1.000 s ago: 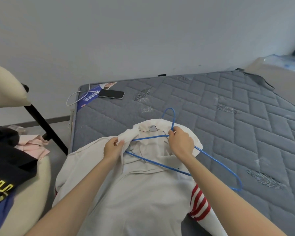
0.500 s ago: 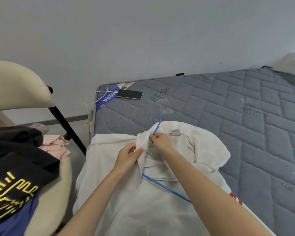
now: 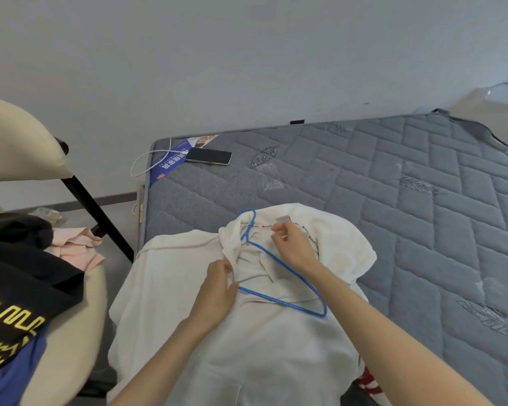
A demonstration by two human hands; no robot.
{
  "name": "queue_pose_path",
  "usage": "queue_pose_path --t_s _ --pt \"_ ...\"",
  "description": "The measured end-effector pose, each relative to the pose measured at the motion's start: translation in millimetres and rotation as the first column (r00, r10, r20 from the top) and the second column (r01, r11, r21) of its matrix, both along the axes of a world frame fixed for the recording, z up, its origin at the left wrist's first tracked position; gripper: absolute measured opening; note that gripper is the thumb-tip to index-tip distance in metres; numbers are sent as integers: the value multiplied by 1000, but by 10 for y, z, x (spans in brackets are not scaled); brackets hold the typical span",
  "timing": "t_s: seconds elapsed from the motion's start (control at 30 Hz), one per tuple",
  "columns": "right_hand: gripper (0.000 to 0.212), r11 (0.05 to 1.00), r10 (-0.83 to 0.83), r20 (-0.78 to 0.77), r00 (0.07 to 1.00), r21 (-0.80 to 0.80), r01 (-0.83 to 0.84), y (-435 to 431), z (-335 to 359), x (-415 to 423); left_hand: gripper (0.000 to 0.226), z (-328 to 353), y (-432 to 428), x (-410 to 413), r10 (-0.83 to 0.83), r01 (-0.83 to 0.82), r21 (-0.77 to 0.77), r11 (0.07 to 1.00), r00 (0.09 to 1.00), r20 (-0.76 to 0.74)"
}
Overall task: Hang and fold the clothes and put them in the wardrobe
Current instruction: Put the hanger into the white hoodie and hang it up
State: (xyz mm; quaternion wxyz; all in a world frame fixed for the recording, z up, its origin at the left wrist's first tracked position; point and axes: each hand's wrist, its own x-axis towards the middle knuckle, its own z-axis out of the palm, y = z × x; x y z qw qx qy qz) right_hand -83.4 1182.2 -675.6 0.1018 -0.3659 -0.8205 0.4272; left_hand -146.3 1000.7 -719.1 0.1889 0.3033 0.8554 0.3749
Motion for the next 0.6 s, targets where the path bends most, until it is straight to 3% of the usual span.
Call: queue_pose_path --t_s 0.13,0.3,0.4,0.6 --pt "30 976 121 277 953 144 -165 123 -74 529 32 3 3 144 -116 95 -82 992 943 -311" --pt "58 847 232 703 672 194 -495 213 -167 1055 19 12 66 262 -368 190 -362 913 768 -525" --pt "57 824 227 732 643 208 -528 174 -179 1212 35 6 88 237 -452 167 -501 849 719 -528" --pt "27 706 116 770 628 381 -597 124 -37 1407 33 113 19 181 -403 181 -426 887 754 -518"
